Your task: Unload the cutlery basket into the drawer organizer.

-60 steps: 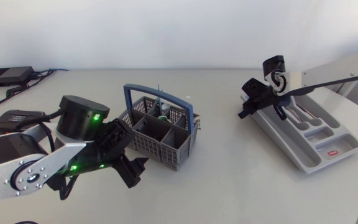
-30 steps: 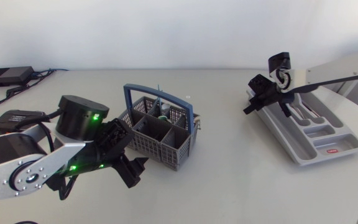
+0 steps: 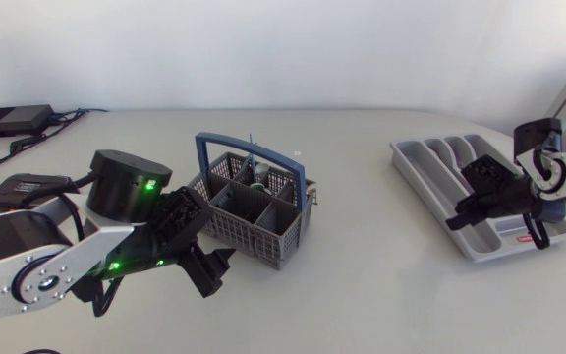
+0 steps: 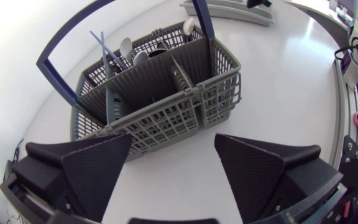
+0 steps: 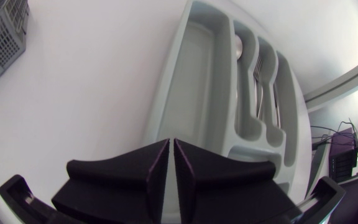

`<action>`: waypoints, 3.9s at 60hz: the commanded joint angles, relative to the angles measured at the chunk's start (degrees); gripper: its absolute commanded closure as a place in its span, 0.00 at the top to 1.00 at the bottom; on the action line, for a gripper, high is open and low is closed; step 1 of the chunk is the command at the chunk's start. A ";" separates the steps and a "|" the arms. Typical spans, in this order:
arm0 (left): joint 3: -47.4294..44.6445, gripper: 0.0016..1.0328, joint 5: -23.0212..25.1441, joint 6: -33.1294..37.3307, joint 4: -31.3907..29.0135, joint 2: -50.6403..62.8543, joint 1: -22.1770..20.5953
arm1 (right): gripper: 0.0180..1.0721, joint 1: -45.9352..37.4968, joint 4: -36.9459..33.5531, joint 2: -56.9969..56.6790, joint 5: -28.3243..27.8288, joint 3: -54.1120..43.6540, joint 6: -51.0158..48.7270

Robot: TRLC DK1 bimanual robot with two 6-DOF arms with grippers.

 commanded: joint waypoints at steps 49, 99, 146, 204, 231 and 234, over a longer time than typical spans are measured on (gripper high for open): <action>-2.81 0.91 -0.33 -0.63 -1.01 -4.19 -0.37 | 0.13 11.89 -3.71 -1.68 6.59 -6.39 3.91; -1.49 0.91 -0.42 -0.19 -0.66 -3.32 1.30 | 0.71 13.82 -4.15 -12.66 1.23 -3.93 2.86; 3.96 0.10 10.83 3.50 3.74 9.25 27.22 | 0.14 29.29 -2.31 3.51 -8.44 13.38 16.22; 21.97 0.04 19.89 0.42 7.08 32.19 24.50 | 0.11 38.25 -10.83 2.89 -20.21 10.57 15.69; 31.99 0.04 19.27 0.42 3.12 38.52 19.58 | 0.11 44.76 -14.08 -12.58 -17.40 -2.88 15.95; 31.55 0.04 19.27 0.95 1.98 36.76 20.98 | 0.11 43.35 -14.43 -14.07 -17.31 -3.23 15.60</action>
